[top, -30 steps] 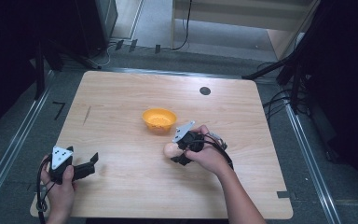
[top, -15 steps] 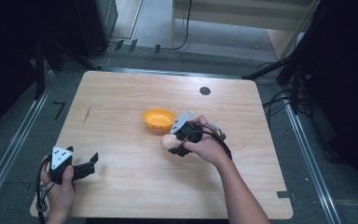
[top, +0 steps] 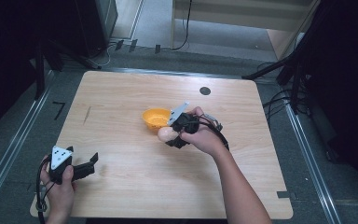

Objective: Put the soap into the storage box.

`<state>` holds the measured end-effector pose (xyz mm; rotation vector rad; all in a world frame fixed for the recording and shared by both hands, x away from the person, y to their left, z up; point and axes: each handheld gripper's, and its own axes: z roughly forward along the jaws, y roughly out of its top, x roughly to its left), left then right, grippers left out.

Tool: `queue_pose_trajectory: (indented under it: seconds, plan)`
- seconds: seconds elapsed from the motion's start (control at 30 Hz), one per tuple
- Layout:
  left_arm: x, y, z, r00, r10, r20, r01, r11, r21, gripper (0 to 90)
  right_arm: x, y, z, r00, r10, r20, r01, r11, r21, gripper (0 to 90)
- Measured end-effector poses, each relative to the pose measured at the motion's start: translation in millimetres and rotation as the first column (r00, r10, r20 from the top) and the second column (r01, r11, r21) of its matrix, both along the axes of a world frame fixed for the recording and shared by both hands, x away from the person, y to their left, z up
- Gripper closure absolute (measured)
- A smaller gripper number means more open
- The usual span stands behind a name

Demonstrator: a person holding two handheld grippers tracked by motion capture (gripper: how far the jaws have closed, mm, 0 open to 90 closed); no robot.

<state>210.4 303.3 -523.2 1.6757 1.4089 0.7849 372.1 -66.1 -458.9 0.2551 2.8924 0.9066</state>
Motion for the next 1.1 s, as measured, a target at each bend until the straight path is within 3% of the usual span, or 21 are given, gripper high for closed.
queue_pose_trajectory:
  seconds: [0.63, 0.97, 1.1]
  plan:
    - [0.1, 0.7, -0.1, 1.0000, -0.001, 0.003, 0.001, 1.0000, -0.007, 4.8, 28.3, 21.8, 14.2, 0.9996, 0.028, 0.002, -0.028, 1.000, -0.007, 32.7]
    - [0.0, 1.0, -0.1, 1.0000, -0.003, 0.002, 0.003, 1.0000, -0.009, 4.8, 44.9, 28.7, 16.0, 0.9999, 0.013, 0.007, -0.013, 0.999, -0.040, 32.6]
    - [0.0, 1.1, -0.1, 1.0000, -0.003, 0.002, 0.003, 0.9999, -0.012, 4.8, 49.8, 29.5, 16.3, 0.9999, 0.001, -0.011, -0.001, 0.999, -0.041, 32.6]
